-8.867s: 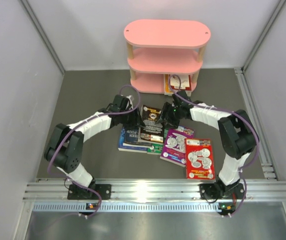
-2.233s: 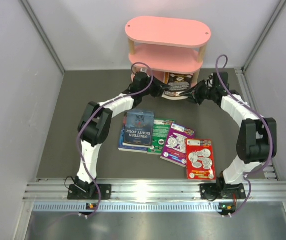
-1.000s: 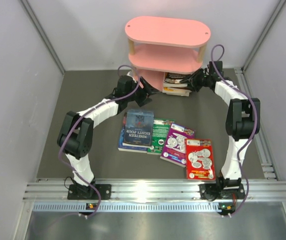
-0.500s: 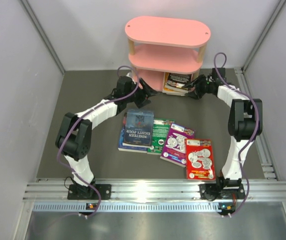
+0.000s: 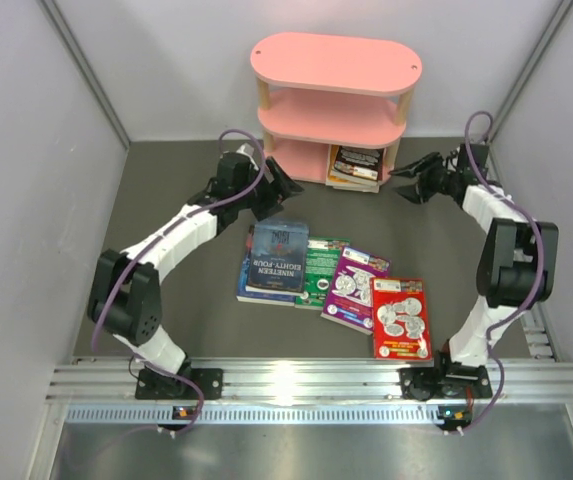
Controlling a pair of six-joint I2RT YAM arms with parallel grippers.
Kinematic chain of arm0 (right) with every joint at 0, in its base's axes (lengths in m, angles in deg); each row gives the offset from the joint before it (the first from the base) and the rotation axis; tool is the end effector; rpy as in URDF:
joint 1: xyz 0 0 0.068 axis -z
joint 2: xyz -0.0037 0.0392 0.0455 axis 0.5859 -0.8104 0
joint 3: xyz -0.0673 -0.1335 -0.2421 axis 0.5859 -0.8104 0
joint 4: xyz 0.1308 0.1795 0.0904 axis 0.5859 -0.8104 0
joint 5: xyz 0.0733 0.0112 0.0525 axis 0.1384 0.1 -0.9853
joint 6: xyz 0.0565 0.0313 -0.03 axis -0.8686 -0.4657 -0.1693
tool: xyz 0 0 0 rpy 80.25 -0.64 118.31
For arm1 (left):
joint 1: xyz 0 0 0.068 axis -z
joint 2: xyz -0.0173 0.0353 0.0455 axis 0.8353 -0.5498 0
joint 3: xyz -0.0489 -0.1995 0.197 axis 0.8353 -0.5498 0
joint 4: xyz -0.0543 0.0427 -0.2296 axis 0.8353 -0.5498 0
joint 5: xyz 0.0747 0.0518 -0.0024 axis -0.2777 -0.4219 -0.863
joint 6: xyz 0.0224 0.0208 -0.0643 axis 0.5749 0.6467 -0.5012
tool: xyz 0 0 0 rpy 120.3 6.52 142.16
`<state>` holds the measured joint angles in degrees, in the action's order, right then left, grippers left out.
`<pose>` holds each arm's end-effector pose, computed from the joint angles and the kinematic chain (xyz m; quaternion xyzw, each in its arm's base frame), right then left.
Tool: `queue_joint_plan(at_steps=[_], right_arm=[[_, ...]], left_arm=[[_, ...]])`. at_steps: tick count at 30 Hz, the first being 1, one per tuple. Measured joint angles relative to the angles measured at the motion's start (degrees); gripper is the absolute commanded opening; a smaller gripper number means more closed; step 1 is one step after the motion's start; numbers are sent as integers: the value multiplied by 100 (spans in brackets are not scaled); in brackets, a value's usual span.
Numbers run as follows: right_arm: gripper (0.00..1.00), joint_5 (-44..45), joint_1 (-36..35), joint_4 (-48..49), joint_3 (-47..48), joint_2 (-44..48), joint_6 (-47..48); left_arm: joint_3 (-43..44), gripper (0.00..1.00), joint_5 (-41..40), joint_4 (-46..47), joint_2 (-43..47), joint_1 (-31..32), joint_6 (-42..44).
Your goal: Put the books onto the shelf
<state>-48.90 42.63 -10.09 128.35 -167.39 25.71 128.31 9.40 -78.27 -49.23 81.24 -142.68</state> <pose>0.4106 -0.0096 0.2412 0.3639 0.7780 0.4713 0.2003 0.3409 -0.1744 0.2868 -0.1619 0.8426 -0.4173 0.2994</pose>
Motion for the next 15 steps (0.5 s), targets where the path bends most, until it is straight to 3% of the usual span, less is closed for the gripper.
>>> queue_joint_plan(at_steps=[5, 8, 15], right_arm=[[54, -63, -385, 9, -885, 894, 127], [54, -11, -1215, 59, -1292, 1405, 267], [54, 221, -3110, 361, -1432, 1027, 387]], left_arm=[[-278, 97, -306, -754, 664, -214, 535], [-713, 98, -407, -1106, 1043, -396, 826], [-1690, 99, -341, -1528, 1132, -455, 1329]])
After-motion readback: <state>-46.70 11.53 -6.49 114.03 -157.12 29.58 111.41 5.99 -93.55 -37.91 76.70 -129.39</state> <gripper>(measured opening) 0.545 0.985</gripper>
